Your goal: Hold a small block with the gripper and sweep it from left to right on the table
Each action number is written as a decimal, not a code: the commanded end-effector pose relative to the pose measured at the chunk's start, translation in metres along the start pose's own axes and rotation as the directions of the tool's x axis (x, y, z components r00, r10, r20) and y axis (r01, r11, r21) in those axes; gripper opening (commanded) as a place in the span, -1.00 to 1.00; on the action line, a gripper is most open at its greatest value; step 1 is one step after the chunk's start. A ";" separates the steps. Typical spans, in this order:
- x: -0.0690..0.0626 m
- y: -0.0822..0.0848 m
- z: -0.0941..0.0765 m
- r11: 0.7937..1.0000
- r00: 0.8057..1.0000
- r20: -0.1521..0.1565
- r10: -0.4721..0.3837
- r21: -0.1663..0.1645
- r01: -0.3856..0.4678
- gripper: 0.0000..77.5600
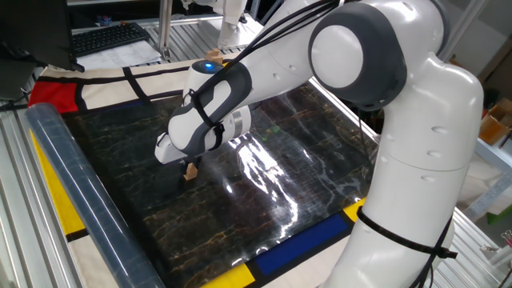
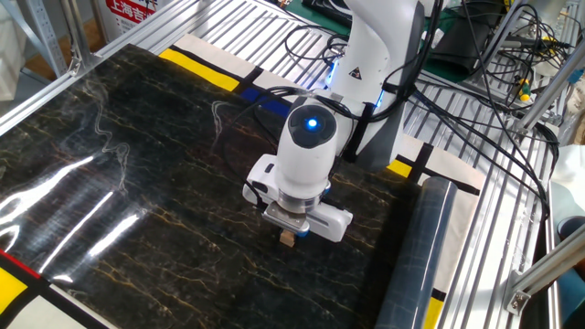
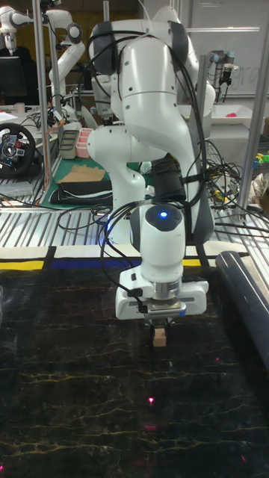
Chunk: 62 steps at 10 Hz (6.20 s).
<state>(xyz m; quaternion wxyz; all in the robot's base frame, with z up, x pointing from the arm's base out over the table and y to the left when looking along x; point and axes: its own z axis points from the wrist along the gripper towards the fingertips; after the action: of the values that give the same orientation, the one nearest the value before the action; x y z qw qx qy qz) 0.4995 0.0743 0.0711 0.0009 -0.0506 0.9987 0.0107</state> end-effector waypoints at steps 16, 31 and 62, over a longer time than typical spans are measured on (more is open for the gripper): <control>0.016 -0.001 -0.011 1.000 0.999 -0.046 0.024 0.011 -0.023 -0.97; 0.028 0.003 -0.004 0.998 0.998 -0.012 -0.054 0.018 0.055 -0.97; 0.039 0.008 0.008 0.999 0.999 -0.002 -0.042 0.009 0.042 -0.97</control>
<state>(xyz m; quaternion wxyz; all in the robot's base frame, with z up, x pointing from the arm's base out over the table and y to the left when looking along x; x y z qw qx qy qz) 0.4664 0.0762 0.0709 0.0078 -0.0696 0.9975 0.0073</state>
